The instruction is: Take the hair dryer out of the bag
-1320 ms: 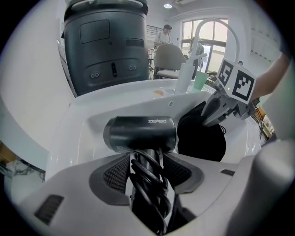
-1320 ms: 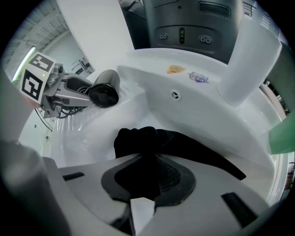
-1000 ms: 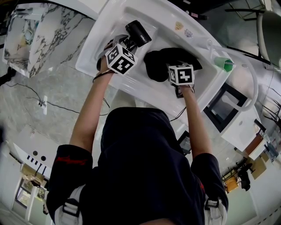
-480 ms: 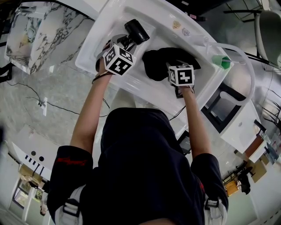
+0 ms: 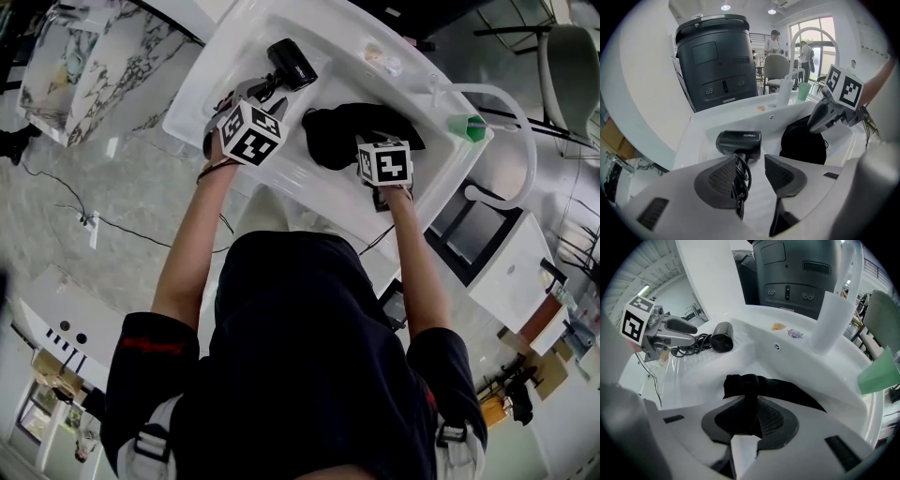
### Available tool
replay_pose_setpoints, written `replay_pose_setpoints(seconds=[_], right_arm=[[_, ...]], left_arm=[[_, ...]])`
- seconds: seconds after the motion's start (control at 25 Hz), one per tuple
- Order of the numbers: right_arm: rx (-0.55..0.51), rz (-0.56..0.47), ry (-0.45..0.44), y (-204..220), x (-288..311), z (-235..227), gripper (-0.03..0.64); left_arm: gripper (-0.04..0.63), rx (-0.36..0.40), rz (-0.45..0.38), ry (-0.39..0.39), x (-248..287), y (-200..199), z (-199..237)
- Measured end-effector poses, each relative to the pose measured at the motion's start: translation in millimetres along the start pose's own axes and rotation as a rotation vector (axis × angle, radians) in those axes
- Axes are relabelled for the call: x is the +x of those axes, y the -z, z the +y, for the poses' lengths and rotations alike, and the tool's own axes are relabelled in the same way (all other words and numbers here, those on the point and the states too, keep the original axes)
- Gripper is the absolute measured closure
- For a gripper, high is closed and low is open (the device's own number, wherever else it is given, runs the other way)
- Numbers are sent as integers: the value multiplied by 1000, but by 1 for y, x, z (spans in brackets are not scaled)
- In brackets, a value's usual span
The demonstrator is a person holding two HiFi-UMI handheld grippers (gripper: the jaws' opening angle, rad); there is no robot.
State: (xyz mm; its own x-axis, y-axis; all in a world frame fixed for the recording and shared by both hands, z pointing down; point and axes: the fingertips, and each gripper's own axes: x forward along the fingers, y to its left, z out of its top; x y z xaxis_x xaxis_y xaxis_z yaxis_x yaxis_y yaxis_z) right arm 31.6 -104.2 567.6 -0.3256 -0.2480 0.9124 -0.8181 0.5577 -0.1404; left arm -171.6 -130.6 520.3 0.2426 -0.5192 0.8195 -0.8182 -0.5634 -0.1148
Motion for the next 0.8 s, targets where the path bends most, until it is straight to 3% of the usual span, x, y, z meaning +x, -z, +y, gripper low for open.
replay_pose_setpoints(seconds=[0.8], right_arm=[[-41, -82, -30, 11, -31, 2, 565]], left_arm=[[413, -43, -31, -41, -43, -1, -48]])
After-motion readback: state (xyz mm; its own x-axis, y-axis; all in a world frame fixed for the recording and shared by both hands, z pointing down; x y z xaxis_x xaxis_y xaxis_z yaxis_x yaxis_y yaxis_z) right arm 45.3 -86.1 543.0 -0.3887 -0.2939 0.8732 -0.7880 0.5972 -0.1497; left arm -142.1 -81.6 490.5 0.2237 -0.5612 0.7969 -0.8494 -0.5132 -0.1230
